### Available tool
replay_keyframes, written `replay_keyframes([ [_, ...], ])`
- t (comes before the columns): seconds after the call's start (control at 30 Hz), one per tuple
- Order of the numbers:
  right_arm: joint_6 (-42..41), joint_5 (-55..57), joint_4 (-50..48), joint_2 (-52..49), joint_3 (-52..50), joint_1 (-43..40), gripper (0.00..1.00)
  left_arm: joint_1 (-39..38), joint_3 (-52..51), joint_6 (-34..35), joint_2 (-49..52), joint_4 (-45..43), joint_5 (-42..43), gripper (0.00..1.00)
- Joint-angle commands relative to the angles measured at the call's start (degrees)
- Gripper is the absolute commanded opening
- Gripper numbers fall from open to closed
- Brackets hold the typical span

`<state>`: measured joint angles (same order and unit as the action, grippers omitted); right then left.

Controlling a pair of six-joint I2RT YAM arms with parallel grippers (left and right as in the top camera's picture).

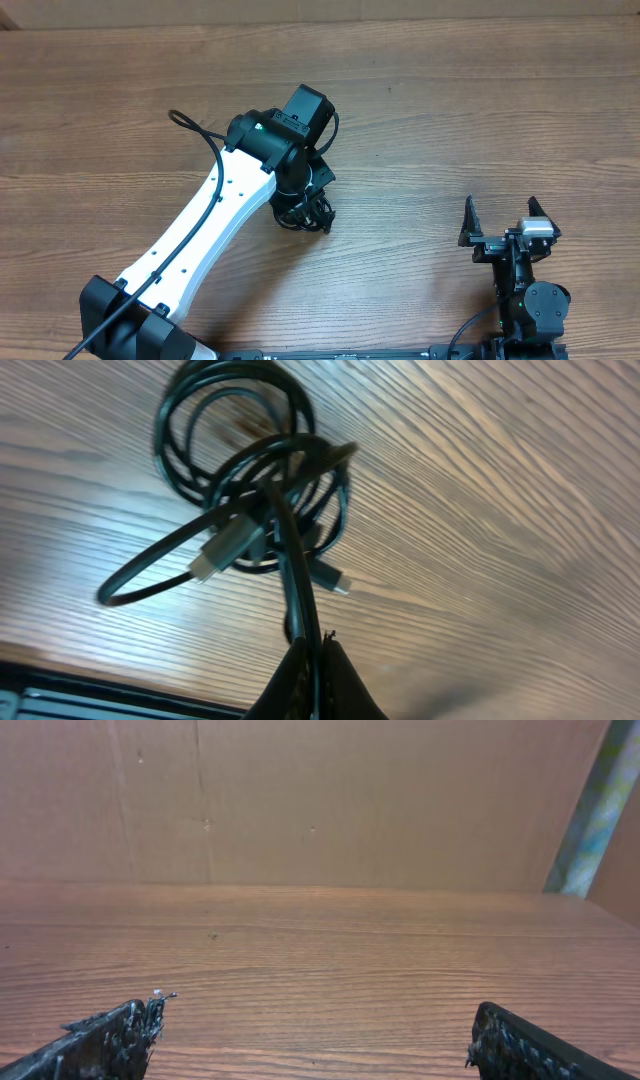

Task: Untangle cables
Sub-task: 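Close the left gripper on a strand of the black cable, then lift the cable strand with the left gripper up and to the left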

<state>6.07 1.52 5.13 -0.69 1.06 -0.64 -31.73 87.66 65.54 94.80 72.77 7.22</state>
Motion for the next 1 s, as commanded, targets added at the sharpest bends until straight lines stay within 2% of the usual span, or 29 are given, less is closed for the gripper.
replay_keyframes([
  [0.0,0.2,0.3,-0.4,0.5,-0.6,0.3,1.00,0.2,1.2,-1.3,-0.4,1.4,-3.9,0.04],
  [0.07,0.2,0.3,-0.4,0.5,-0.6,0.3,1.00,0.0,1.2,-2.0,-0.4,2.0,-4.7,0.04],
  [0.2,0.2,0.3,-0.4,0.5,-0.6,0.3,1.00,0.3,4.0,-11.3,-0.4,2.0,-4.6,0.04],
  [0.4,0.2,0.3,-0.4,0.5,-0.6,0.3,1.00,0.3,17.7,-25.2,-0.4,4.7,-4.9,0.04],
  [0.47,0.2,0.3,-0.4,0.5,-0.6,0.3,1.00,0.3,22.1,-27.8,-0.4,5.4,-5.7,0.04],
  [0.63,0.2,0.3,-0.4,0.5,-0.6,0.3,1.00,0.3,26.5,-26.2,-0.4,9.1,-11.1,0.04],
  [0.97,0.2,0.3,-0.4,0.5,-0.6,0.3,1.00,0.3,18.7,-23.2,-0.3,11.0,-12.2,0.04],
])
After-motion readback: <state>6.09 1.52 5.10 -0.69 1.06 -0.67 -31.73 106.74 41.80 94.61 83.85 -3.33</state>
